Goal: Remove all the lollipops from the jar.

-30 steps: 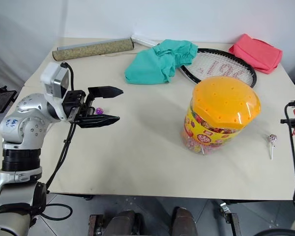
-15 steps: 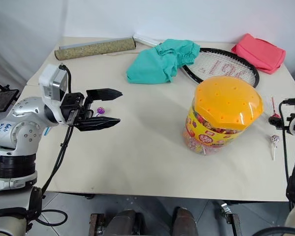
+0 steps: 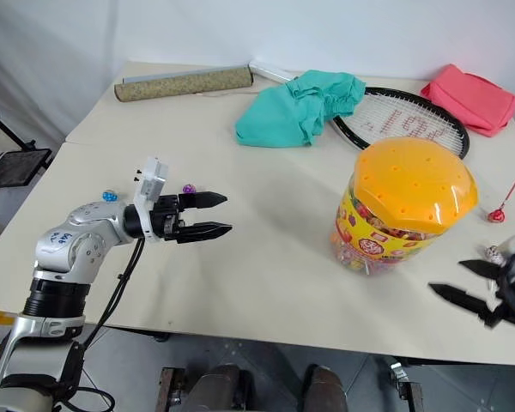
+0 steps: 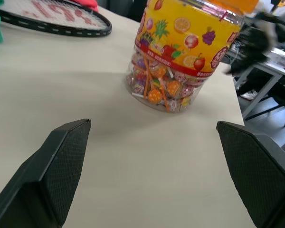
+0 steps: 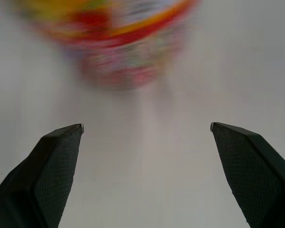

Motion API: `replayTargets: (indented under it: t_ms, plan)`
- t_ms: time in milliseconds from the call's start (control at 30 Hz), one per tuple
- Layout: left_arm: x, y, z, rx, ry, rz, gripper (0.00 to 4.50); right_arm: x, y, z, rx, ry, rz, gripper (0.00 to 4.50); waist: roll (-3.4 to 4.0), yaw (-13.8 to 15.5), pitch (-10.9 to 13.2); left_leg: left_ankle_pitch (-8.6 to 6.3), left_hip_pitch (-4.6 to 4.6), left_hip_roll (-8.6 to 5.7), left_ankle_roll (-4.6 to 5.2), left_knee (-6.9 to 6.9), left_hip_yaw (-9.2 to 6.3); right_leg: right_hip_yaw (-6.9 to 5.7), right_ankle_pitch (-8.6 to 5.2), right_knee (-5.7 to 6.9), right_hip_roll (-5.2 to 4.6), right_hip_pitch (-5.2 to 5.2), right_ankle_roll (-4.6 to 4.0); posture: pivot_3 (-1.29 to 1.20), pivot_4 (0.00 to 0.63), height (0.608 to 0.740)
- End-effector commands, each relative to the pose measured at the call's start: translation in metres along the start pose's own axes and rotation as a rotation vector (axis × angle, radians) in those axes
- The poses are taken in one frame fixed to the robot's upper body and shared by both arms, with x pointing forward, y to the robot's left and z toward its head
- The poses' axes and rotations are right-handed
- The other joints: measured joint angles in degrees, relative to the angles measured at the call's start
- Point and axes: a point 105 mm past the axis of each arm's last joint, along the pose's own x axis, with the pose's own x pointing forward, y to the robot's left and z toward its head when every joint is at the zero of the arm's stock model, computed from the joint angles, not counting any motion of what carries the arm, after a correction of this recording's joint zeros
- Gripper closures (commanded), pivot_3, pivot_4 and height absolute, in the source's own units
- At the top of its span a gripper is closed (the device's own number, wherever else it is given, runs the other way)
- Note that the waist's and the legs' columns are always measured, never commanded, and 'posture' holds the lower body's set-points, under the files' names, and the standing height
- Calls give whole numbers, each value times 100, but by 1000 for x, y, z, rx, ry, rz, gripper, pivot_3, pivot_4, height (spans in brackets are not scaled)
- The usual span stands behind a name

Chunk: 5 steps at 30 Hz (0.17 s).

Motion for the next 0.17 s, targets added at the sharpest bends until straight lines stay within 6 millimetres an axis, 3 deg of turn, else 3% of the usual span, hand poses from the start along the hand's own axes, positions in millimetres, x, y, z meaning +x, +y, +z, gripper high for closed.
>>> replayTargets:
  t_ms: [33, 167]
  plan:
    - [-3, -2, 4, 64, -6, -13, 0, 1, 14, 8, -94, -79, 23, 21, -2, -21, 1, 0, 6, 1, 0, -1, -1, 8, 0, 0, 0, 0, 0, 0, 150, 740]
    - [-5, -10, 1, 98, -40, -70, 0, 18, 20, 7, -88, -156, -10, 21, -2, -47, 0, 0, 10, 2, 0, -3, 0, 14, 0, 8, 1, -6, 0, 0, 150, 740]
